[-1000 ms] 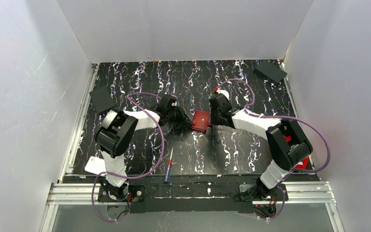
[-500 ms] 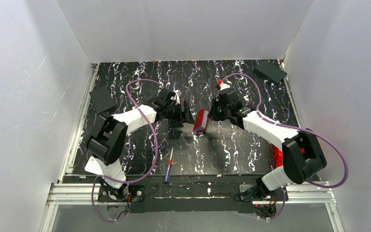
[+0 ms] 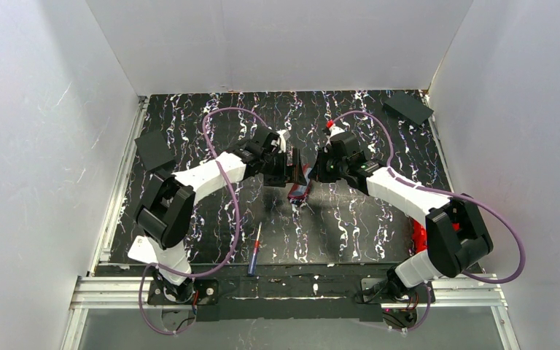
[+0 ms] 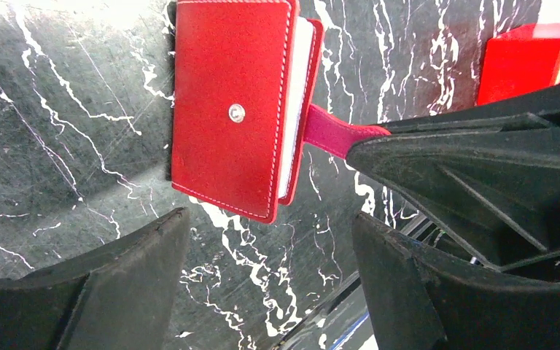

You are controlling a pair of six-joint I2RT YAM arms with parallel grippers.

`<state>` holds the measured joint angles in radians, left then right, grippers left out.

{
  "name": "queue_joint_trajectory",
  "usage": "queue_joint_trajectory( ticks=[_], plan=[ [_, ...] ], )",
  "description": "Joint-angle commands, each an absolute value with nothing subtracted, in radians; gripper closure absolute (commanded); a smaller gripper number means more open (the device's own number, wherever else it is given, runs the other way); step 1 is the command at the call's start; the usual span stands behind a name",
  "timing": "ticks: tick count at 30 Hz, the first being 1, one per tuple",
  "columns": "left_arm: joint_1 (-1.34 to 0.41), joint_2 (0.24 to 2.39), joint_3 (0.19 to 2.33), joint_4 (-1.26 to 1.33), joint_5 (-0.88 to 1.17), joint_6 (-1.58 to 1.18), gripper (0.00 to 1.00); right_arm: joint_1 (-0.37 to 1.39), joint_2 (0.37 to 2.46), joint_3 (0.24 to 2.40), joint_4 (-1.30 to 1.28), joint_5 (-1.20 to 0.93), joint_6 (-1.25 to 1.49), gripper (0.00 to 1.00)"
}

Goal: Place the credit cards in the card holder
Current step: Open the card holder at the center of the board.

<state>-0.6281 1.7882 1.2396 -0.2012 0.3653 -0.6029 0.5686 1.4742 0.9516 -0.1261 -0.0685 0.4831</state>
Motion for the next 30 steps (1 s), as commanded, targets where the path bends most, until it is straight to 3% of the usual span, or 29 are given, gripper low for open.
queue_joint_trajectory(
  ticks=[1,7,13,23,30],
  plan=[
    [-0.655,1.776,1.286,-0.306,0.259,-0.537,0.20,0.560,1.436,0.966,-0.081,-0.085,0.491,0.99],
    [-0.661,1.815,1.322,-0.349,0.223,-0.537,0.31,0.552,1.411,0.974,-0.087,-0.079,0.488,0.99],
    [-0.673,1.863,1.367,-0.371,0.219,-0.523,0.28,0.543,1.411,0.960,-0.086,-0.087,0.485,0.99],
    [-0.676,1.905,1.396,-0.376,0.205,-0.529,0.35,0.531,1.411,0.945,-0.089,-0.099,0.476,0.99],
    [-0.676,1.903,1.387,-0.386,0.164,-0.518,0.49,0.517,1.402,0.923,-0.107,-0.089,0.451,0.99]
  ],
)
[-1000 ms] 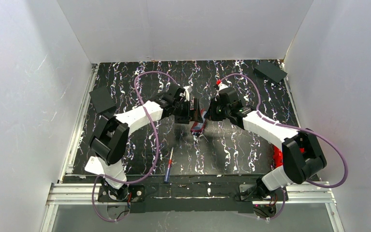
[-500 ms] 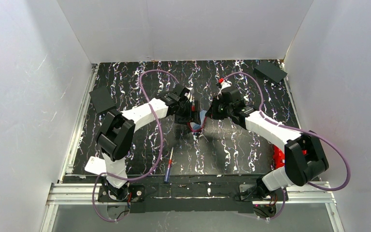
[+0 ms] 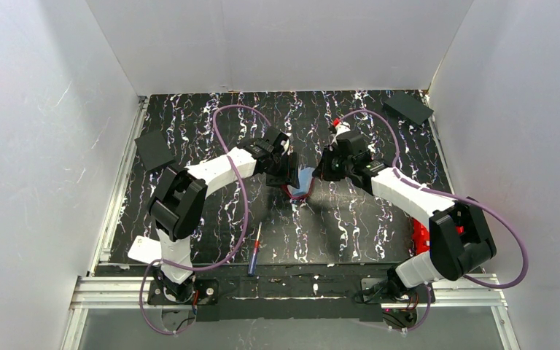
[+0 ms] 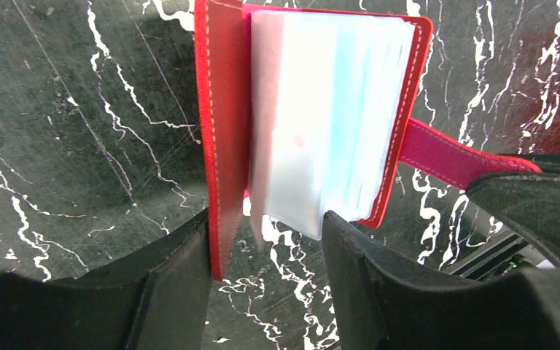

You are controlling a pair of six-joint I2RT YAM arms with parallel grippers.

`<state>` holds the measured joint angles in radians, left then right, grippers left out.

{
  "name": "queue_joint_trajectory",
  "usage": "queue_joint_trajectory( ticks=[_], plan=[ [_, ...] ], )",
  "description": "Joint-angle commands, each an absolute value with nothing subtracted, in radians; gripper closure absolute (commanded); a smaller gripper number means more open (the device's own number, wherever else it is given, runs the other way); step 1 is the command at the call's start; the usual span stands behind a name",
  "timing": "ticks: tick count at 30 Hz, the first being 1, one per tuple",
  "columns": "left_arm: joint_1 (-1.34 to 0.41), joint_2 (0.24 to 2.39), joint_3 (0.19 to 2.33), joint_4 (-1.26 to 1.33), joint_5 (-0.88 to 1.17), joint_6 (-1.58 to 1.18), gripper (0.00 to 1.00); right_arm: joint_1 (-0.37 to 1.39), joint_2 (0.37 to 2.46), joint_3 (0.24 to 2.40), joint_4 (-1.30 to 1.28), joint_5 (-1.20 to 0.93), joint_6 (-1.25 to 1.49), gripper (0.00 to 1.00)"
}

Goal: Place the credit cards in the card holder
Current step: Open the card holder at the center of the board.

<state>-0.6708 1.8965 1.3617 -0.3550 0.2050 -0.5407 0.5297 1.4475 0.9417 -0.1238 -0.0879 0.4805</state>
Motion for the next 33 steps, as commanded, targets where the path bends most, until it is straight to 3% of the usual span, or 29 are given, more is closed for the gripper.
queue_joint_trajectory(
  ticks=[1,9,19,24,29,33],
  plan=[
    [-0.675,1.905,1.388,-0.390,0.159,-0.514,0.49,0.515,1.401,0.919,-0.112,-0.084,0.442,0.99],
    [-0.676,1.945,1.392,-0.409,0.149,-0.489,0.55,0.495,1.404,0.899,-0.159,-0.060,0.358,0.99],
    [-0.668,1.867,1.235,-0.319,0.205,-0.520,0.58,0.489,1.409,0.975,-0.059,-0.290,0.365,0.99],
    [-0.666,1.848,1.196,-0.247,0.248,-0.567,0.75,0.472,1.438,0.934,-0.091,-0.223,0.411,0.99],
    [-0.662,1.849,1.145,-0.174,0.280,-0.607,0.90,0.425,1.439,0.827,0.047,-0.266,0.529,0.98],
    [-0.663,1.858,1.127,-0.136,0.319,-0.635,1.00,0.401,1.445,0.785,0.106,-0.282,0.589,0.91]
  ],
)
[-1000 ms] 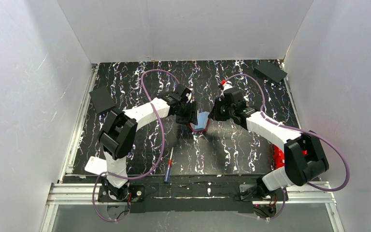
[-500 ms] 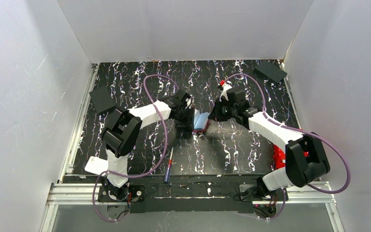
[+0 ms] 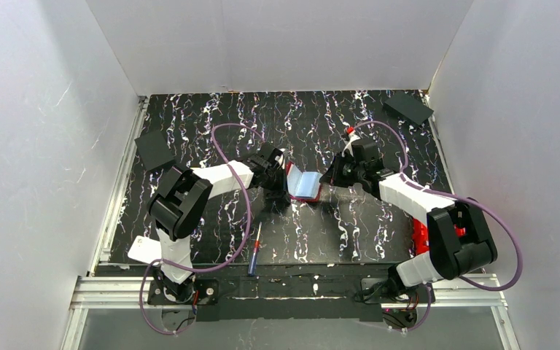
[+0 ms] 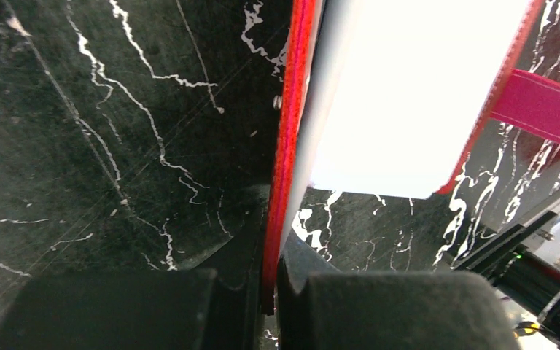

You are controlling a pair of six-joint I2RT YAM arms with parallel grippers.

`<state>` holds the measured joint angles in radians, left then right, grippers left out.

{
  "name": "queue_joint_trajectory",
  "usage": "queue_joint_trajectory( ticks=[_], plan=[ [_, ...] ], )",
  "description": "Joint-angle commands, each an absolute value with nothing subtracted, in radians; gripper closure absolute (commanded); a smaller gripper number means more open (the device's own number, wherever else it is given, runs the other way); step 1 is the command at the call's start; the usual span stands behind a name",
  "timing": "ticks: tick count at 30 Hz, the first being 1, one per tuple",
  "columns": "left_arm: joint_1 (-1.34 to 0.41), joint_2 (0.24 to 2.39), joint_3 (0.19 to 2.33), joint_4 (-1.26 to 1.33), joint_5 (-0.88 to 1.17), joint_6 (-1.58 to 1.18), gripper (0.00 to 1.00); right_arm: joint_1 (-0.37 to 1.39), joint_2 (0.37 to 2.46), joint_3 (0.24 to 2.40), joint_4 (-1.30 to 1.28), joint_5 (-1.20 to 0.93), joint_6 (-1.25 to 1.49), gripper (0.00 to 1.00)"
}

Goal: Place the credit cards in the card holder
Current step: Open the card holder at the center of the board.

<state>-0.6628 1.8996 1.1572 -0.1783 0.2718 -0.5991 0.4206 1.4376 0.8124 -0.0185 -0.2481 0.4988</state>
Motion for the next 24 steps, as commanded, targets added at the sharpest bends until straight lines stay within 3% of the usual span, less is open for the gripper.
queue_joint_trajectory(
  ticks=[1,5,8,10,15,20,24],
  plan=[
    [-0.662,1.857,1.122,-0.125,0.325,-0.644,1.00,0.391,1.446,0.774,0.118,-0.286,0.602,0.91],
    [-0.662,1.850,1.107,-0.094,0.340,-0.663,1.00,0.356,1.453,0.734,0.144,-0.286,0.623,0.86],
    [-0.661,1.842,1.112,-0.111,0.343,-0.657,1.00,0.330,1.471,0.713,0.175,-0.318,0.622,0.97],
    [-0.661,1.828,1.115,-0.124,0.351,-0.647,0.98,0.326,1.473,0.706,0.195,-0.346,0.619,0.99],
    [-0.660,1.701,1.085,-0.150,0.369,-0.586,0.66,0.325,1.427,0.728,0.206,-0.408,0.558,0.99],
    [-0.665,1.522,1.046,-0.144,0.314,-0.487,0.39,0.321,1.450,0.799,0.131,-0.458,0.517,0.99],
    [-0.727,1.446,1.037,-0.099,0.155,-0.322,0.32,0.314,1.460,0.819,0.117,-0.500,0.530,0.99]
  ],
)
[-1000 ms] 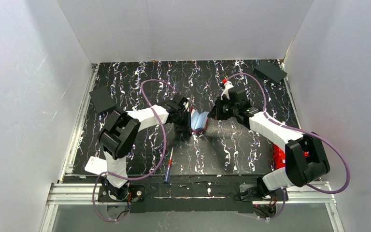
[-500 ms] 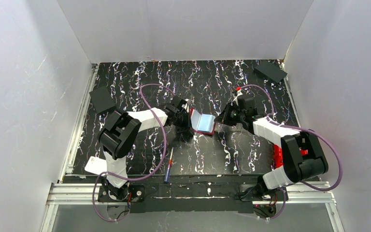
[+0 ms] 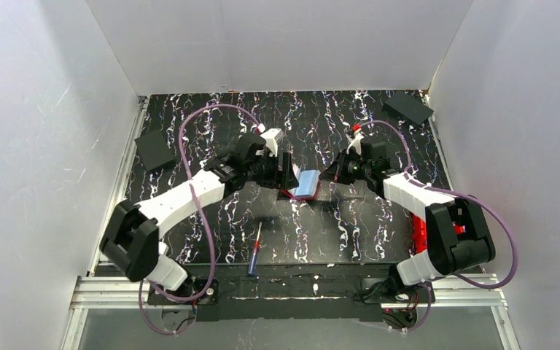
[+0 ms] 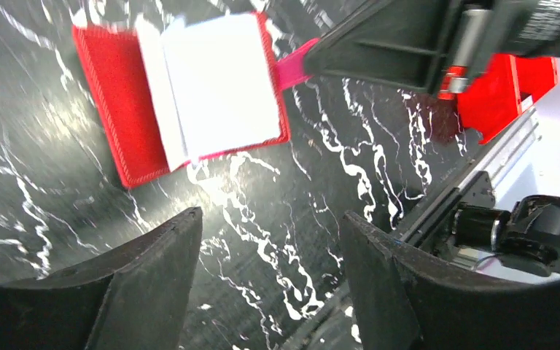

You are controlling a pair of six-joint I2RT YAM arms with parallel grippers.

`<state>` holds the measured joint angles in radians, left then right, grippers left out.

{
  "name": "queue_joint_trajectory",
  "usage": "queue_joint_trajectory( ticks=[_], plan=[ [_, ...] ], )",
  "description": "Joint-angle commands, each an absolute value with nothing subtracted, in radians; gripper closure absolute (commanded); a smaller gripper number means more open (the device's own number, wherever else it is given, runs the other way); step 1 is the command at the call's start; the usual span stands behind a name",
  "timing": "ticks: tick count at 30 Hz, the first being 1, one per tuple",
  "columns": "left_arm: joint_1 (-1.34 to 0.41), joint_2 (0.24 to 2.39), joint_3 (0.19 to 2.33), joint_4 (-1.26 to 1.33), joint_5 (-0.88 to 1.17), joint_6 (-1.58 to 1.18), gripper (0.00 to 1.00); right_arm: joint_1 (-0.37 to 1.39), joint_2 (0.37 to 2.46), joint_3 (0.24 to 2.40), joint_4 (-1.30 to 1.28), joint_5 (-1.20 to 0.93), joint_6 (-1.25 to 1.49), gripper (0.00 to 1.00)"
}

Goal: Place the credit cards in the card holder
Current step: Open the card holder at the center of the board.

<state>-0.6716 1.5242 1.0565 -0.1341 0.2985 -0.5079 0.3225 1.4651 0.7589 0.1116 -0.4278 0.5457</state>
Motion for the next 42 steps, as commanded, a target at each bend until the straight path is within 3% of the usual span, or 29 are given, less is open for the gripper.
queue_joint_trajectory(
  ticks=[1,5,8,22,29,38,42],
  plan=[
    [-0.748,1.448,1.042,-0.088,0.128,-0.267,0.32,0.312,1.458,0.826,0.113,-0.510,0.535,0.99],
    [-0.796,1.510,1.056,-0.026,0.038,-0.107,0.32,0.307,1.455,0.861,0.082,-0.554,0.546,0.99],
    [-0.795,1.596,1.111,-0.048,0.083,-0.019,0.31,0.305,1.454,0.874,0.074,-0.563,0.545,0.99],
    [-0.796,1.741,1.149,0.033,0.112,-0.006,0.43,0.293,1.451,0.868,0.069,-0.591,0.531,0.99],
    [-0.796,1.764,1.160,0.022,0.102,-0.009,0.38,0.290,1.448,0.870,0.072,-0.597,0.536,0.99],
    [-0.796,1.765,1.137,0.012,0.066,-0.005,0.62,0.283,1.456,0.855,0.064,-0.591,0.521,0.99],
    [-0.796,1.747,1.132,0.006,0.083,-0.005,0.47,0.280,1.456,0.851,0.055,-0.589,0.509,0.99]
  ],
)
